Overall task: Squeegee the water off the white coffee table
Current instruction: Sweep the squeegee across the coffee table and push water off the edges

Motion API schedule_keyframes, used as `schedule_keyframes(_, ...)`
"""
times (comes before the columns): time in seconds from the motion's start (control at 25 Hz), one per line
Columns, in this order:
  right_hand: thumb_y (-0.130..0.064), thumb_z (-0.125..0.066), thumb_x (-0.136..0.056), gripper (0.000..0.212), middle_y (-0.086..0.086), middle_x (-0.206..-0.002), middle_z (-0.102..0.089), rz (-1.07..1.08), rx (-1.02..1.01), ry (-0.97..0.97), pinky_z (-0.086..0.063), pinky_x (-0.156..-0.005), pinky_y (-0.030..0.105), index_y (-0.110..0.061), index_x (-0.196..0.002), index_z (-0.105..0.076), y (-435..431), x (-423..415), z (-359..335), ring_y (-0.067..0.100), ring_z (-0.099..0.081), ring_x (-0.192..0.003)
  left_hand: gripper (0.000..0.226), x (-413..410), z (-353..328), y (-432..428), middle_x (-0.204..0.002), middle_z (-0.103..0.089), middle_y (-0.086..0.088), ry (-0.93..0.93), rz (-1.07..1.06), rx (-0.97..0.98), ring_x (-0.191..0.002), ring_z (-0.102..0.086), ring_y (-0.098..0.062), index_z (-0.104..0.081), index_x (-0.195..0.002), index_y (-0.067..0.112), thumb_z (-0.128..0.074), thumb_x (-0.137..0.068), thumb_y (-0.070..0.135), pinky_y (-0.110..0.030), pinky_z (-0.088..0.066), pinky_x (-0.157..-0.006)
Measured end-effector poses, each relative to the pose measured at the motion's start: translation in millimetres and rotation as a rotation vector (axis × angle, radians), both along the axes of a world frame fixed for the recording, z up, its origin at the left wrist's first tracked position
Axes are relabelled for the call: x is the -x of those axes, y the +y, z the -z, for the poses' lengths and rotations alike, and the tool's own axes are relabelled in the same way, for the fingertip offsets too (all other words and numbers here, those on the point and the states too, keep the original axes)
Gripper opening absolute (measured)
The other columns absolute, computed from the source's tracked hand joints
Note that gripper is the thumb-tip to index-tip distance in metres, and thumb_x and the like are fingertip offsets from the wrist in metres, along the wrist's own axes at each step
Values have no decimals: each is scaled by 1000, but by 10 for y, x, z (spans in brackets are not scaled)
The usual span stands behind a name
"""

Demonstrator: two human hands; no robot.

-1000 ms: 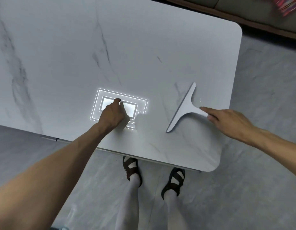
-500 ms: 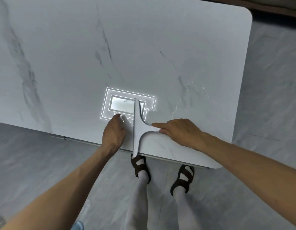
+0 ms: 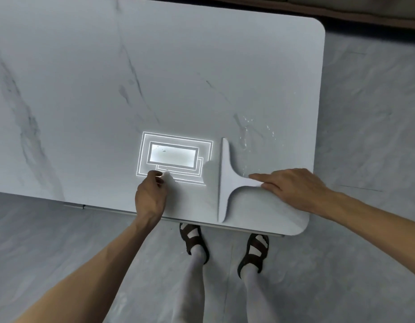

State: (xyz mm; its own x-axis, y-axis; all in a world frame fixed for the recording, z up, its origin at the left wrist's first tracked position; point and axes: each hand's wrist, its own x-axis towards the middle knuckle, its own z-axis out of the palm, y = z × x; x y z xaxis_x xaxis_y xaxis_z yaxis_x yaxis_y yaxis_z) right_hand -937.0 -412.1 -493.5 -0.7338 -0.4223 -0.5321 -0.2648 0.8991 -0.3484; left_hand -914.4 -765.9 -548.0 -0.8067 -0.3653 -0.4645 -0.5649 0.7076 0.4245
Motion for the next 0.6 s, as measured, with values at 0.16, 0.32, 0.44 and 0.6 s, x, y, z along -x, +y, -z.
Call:
schedule_keyframes(0.16, -49, -32, -100, 40, -2, -115, -66, -242, 122, -25, -40, -77, 33, -51, -140, -34, -1314, 192, 307, 23, -60, -105, 18, -29, -48, -483, -86, -66, -1, 10, -202, 8, -76, -59, -22, -63, -103, 15, -59, -90, 27, -26, -39, -67)
schedule_keyframes(0.32, -45, -34, -100, 40, 4, -122, -65, -309, 198, -27, -42, -79, 34, -46, -140, -38, -2278, 258, 581, 28, -59, -110, 16, -69, -20, -880, -83, -65, 0, -3, -264, 61, -75, -58, -22, -64, -101, 15, -60, -88, 22, -28, -41, -68)
schedule_keyframes(0.44, -46, -35, -100, 39, 3, -123, -65, -228, 202, -8, -43, -81, 36, -48, -139, -39, -2357, 311, 697, 28, -59, -111, 15, -55, 22, -951, -83, -68, -2, -36, -264, 61, -76, -62, -25, -64, -100, 15, -56, -89, 22, -33, -49, -68)
schedule_keyframes(0.6, -46, -34, -100, 38, -1, -119, -66, -39, 168, -3, -46, -81, 36, -54, -136, -38, -1651, 325, 718, 25, -60, -106, 14, 22, 101, -803, -73, -70, 1, -96, -206, 4, -76, -66, -24, -63, -98, 16, -53, -91, 20, -39, -56, -73)
